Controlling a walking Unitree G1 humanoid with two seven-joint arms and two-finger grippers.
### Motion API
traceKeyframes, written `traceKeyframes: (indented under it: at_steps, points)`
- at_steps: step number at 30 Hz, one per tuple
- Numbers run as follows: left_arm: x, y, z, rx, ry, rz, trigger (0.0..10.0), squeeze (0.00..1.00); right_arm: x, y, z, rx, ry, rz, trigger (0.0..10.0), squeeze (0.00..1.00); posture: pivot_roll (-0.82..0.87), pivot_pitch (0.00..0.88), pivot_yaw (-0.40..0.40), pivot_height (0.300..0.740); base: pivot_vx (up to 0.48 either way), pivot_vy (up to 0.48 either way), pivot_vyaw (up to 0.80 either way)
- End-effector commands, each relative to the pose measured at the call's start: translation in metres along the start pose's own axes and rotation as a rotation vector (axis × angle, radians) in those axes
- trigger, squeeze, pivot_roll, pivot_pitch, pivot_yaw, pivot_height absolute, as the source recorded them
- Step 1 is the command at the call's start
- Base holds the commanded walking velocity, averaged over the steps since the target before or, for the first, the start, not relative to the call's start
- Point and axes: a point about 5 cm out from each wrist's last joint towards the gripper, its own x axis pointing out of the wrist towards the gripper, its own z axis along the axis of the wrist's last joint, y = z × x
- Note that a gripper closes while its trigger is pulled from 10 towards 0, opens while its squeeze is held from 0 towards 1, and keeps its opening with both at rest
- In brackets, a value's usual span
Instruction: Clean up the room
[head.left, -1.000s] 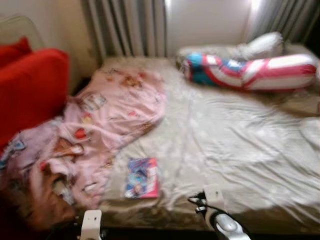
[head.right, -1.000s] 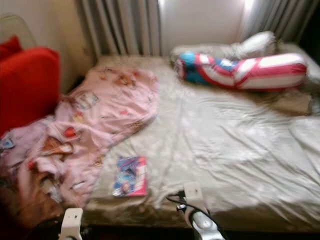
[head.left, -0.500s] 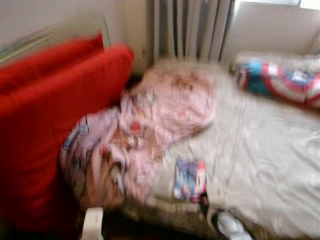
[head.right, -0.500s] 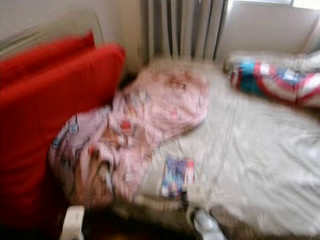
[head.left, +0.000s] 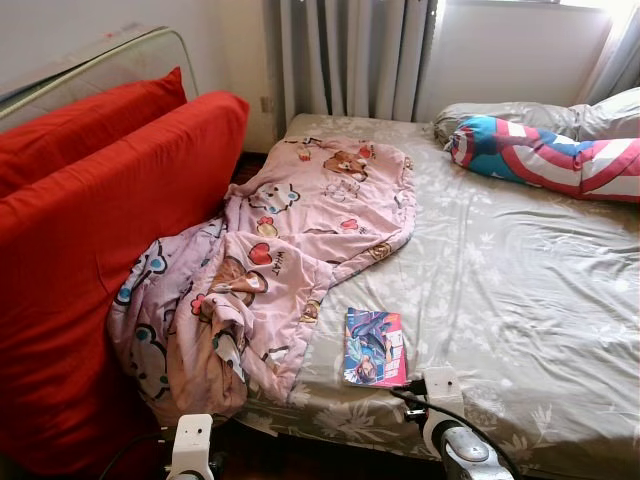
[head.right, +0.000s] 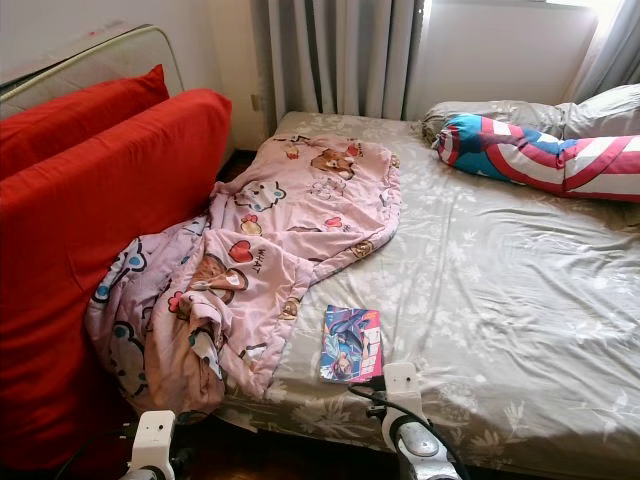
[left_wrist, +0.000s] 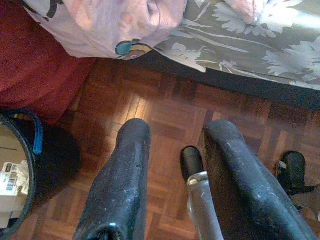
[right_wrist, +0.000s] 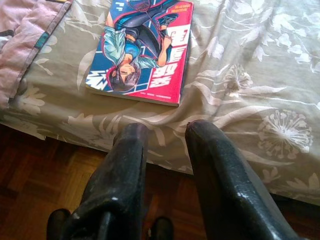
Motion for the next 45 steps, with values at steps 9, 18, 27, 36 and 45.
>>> traceKeyframes:
  at_steps: [9, 18, 27, 36, 45]
  points:
    - [0.0, -0.002, -0.002, -0.005, 0.007, -0.018, 10.0, 0.0, 0.001, 0.002, 0.003, -0.004, -0.011, 0.006, 10.0, 0.0, -0.08, 0.0, 0.018, 0.74, 0.0, 0.0, 0.0]
    - [0.0, -0.005, 0.0, -0.006, 0.003, -0.027, 10.0, 0.0, 0.0, 0.003, 0.003, -0.049, -0.018, 0.031, 10.0, 0.0, -0.08, 0.0, 0.018, 0.74, 0.0, 0.0, 0.51]
    - [0.001, -0.008, 0.002, -0.007, -0.004, -0.034, 10.0, 0.0, 0.001, 0.004, 0.002, -0.014, -0.013, 0.026, 10.0, 0.0, -0.08, 0.0, 0.018, 0.74, 0.0, 0.0, 0.22]
    - [0.001, -0.007, 0.002, -0.008, -0.007, -0.038, 10.0, 0.0, 0.001, 0.006, 0.005, -0.04, -0.007, 0.04, 10.0, 0.0, -0.08, 0.0, 0.019, 0.74, 0.0, 0.0, 0.06]
    - [0.001, -0.007, 0.003, -0.009, -0.012, -0.041, 10.0, 0.0, -0.002, 0.001, -0.005, -0.026, 0.0, 0.041, 10.0, 0.0, -0.08, 0.0, 0.021, 0.74, 0.0, 0.0, 0.6]
